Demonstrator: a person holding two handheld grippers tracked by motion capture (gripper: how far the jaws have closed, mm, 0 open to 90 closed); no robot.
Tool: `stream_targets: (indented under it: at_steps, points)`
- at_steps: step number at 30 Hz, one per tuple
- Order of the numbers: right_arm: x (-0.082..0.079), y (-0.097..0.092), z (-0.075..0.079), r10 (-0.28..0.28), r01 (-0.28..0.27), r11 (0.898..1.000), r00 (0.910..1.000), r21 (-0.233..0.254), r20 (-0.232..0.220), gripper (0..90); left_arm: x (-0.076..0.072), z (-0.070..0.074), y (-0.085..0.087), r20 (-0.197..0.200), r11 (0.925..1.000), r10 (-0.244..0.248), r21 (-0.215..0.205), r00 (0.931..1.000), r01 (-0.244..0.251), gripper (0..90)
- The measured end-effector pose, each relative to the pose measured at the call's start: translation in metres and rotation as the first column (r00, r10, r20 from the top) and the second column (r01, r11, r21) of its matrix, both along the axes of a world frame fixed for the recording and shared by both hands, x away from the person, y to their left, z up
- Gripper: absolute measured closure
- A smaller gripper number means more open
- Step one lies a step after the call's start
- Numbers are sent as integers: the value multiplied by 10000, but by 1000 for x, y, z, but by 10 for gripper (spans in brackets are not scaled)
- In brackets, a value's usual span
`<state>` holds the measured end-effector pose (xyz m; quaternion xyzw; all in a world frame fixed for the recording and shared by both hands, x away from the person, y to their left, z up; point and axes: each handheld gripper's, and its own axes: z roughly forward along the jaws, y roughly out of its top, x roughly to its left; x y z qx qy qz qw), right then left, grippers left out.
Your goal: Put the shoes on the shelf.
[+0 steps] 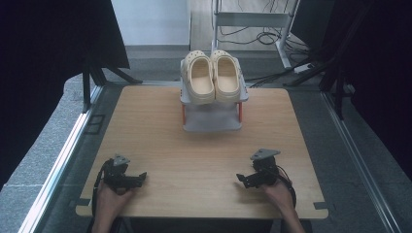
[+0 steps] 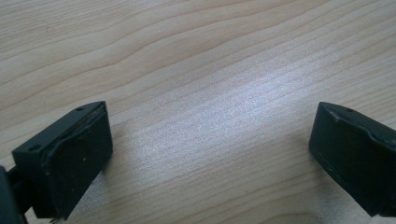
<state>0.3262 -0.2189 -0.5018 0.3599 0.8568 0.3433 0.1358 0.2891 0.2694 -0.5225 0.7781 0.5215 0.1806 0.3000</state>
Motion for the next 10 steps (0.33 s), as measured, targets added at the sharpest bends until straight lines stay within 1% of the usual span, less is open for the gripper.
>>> stream_targets:
  at_steps: [3,4,5,6,10]
  points:
    - [1,0,-13,-85,82,9997,9999,-217,-139,0,0,0,0,0,10000,1,-2,10000,-1,0]
    - [0,-1,-16,-103,103,9998,9999,-162,18,0,0,0,0,1,10000,-2,1,10000,2,0]
    - [0,-2,-17,-137,138,9999,9999,-30,94,0,0,0,0,3,10000,4,11,10000,-4,0]
    - [0,-3,-17,-158,158,9999,9998,1,109,0,0,0,0,4,10000,4,11,10000,-4,0]
    - [-1,-3,-18,-205,205,9998,9997,-17,116,0,0,0,0,4,10000,29,16,10000,-29,0]
